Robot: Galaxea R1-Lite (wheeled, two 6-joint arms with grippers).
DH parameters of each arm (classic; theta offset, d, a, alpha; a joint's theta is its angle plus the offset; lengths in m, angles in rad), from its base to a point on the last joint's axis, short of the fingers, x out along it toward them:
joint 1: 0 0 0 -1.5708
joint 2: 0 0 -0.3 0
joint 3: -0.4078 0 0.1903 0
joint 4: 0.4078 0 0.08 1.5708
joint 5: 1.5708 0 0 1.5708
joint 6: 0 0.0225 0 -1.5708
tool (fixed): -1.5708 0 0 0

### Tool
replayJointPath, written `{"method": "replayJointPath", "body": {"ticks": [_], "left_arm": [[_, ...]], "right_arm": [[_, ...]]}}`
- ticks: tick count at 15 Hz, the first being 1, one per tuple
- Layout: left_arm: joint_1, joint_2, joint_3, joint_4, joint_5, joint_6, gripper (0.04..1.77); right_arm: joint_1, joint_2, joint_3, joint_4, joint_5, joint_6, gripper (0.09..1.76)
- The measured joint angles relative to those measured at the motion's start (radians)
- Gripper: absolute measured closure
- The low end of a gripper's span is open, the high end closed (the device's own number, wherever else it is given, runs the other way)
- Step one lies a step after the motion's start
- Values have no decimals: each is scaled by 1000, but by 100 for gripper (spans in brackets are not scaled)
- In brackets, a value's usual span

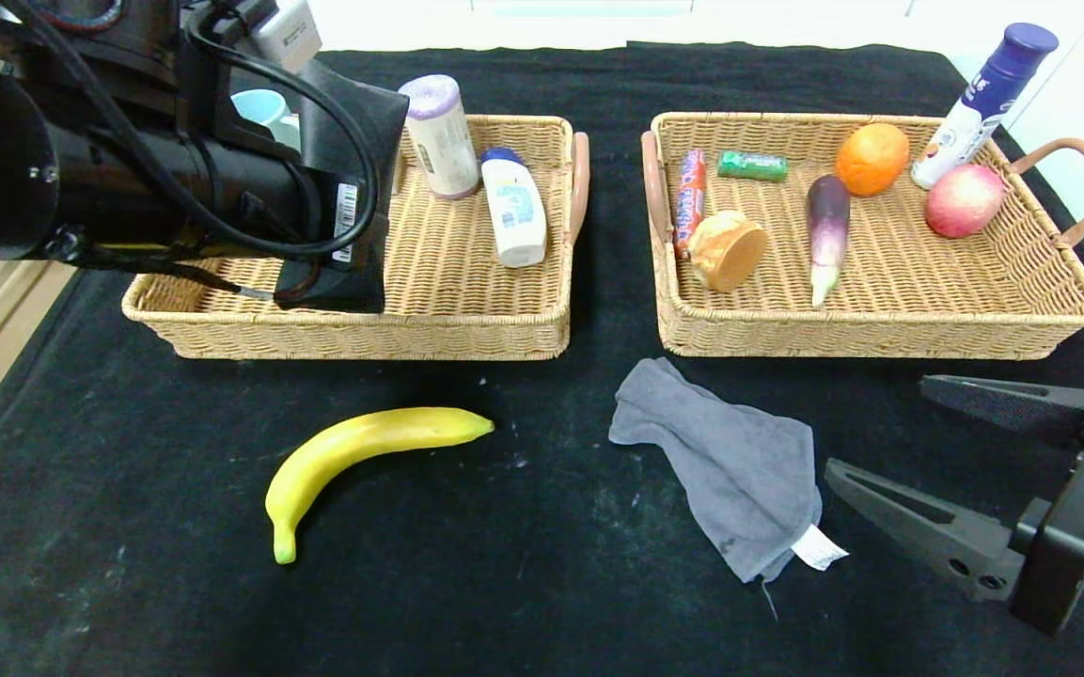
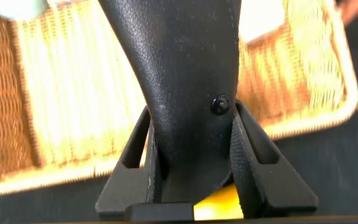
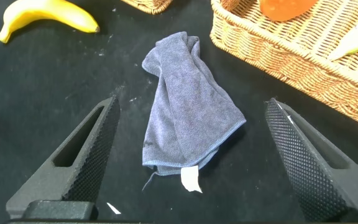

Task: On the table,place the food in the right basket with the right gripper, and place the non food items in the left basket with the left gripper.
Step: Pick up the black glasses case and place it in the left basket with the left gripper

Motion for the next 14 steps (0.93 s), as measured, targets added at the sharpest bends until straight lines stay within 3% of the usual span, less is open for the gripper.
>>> {"method": "replayJointPath", "body": {"ticks": [7, 14], "left_arm": [[32, 97, -29, -253, -4, 5, 111], [36, 160, -40, -324, -4, 4, 111]], "right_arm": [[0, 2, 4, 0, 0, -1, 14], [2, -7, 3, -1, -2, -3, 14]]}}
